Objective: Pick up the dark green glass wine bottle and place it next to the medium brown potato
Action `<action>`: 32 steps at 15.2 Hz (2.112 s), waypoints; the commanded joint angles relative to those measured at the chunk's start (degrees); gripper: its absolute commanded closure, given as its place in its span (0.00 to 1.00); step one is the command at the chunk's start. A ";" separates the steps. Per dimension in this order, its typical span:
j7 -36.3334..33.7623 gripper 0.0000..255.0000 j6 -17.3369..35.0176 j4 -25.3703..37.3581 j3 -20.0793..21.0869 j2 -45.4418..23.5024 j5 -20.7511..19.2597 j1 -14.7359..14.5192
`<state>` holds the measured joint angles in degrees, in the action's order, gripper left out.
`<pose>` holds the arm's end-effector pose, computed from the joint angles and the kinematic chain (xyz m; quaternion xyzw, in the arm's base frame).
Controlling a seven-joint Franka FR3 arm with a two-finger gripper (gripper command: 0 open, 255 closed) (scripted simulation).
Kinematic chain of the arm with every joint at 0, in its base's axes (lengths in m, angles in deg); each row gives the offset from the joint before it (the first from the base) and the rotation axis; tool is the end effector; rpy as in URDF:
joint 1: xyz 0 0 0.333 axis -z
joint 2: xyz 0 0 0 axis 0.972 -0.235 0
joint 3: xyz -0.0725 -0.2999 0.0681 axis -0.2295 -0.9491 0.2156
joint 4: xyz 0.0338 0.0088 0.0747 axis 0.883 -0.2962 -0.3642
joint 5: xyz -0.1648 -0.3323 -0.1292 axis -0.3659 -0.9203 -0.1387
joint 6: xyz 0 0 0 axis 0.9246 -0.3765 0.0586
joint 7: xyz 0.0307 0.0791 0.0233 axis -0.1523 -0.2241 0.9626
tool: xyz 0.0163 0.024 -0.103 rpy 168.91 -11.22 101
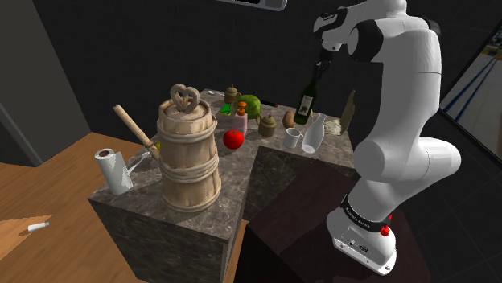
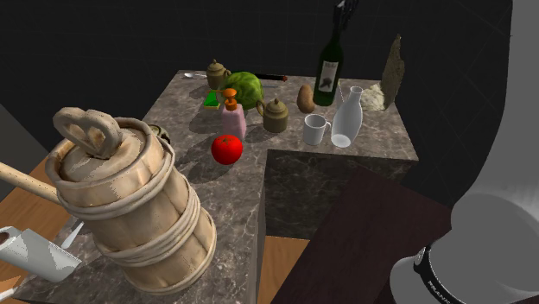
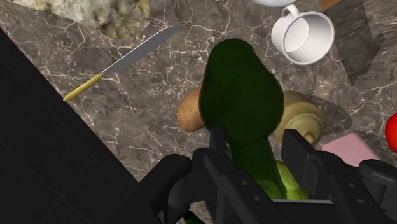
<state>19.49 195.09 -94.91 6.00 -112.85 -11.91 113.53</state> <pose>0.4918 -0.5471 0.4126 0.9981 -0.0271 0.0523 0.0199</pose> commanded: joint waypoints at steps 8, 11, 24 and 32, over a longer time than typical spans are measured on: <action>0.82 1.00 5.93 -4.28 0.42 -1.67 0.73 -0.14; 1.09 1.00 7.76 -5.37 0.60 -2.43 1.01 -0.13; 1.72 1.00 11.71 -7.28 1.08 -4.53 1.74 -0.01; 1.73 0.00 11.70 -7.28 1.08 -4.53 1.74 0.00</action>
<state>21.21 206.79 -102.19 7.09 -117.38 -10.17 113.53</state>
